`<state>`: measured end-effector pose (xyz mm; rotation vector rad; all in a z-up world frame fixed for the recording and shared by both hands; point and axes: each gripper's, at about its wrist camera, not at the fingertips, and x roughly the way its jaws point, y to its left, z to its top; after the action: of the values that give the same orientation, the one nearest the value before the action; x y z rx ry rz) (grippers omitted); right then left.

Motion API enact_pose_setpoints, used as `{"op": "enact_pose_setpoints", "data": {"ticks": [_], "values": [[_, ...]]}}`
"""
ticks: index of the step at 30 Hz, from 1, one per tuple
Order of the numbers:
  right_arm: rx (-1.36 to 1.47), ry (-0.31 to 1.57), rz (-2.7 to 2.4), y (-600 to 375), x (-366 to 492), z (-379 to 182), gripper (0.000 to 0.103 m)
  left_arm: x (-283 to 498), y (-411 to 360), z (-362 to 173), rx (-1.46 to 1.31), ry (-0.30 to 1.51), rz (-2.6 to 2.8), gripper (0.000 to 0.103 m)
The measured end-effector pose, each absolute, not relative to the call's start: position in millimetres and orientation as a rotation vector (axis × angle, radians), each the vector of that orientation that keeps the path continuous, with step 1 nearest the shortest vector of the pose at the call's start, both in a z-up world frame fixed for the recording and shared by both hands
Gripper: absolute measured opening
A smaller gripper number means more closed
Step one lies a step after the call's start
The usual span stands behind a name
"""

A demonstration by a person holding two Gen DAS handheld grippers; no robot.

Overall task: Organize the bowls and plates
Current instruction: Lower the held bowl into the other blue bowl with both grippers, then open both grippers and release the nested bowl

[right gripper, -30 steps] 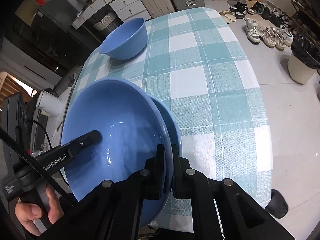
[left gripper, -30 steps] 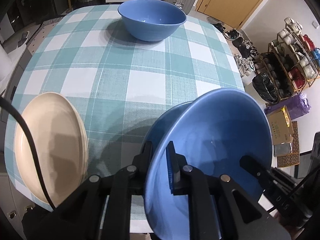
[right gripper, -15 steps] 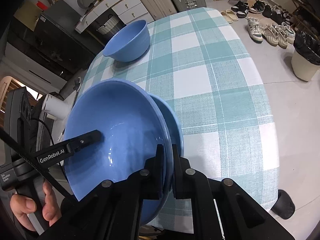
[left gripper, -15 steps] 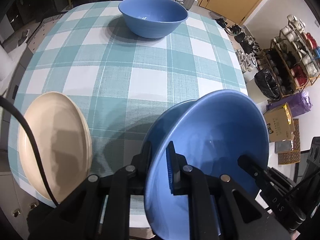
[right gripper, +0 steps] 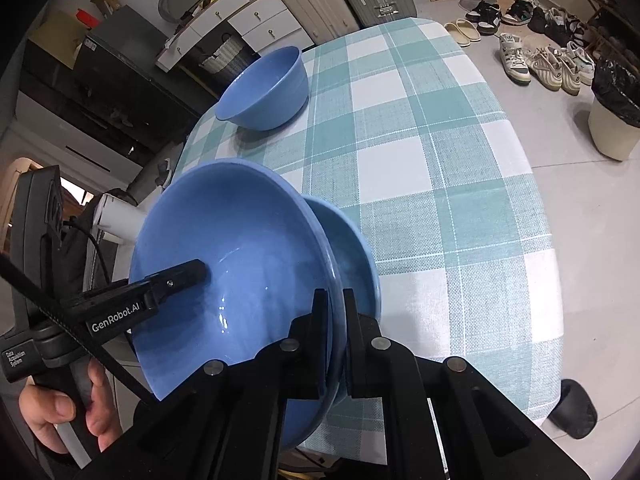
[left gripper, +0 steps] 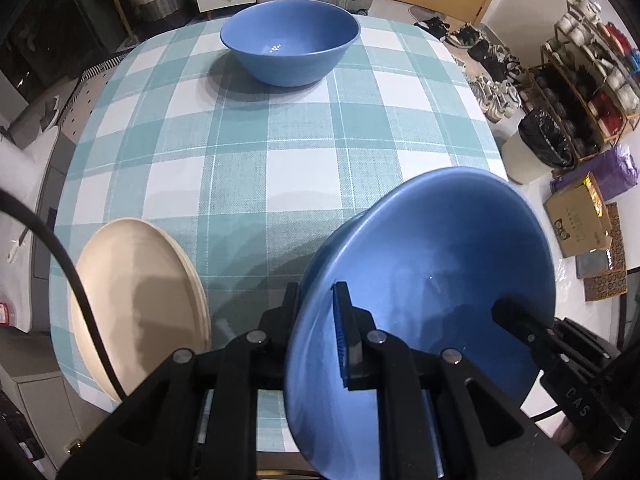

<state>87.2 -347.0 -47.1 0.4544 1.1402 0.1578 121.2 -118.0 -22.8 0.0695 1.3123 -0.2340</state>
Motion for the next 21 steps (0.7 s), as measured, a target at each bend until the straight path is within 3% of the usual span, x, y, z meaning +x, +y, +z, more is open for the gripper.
{"op": "enact_pose_setpoints", "data": {"ticks": [10,16,21], "values": [[0.478,1.154,0.157,-350,87,-53,0.006,113,-123,-29,0.143,1.271,-0.222,0.020],[0.475,1.150,0.151,-352,85,-56,0.006,107,-111,-29,0.056,1.174,-0.188,0.042],[0.447,1.139,0.142,-348,85,-55,0.006,106,-109,-32,0.037,1.151,-0.190,0.042]]}}
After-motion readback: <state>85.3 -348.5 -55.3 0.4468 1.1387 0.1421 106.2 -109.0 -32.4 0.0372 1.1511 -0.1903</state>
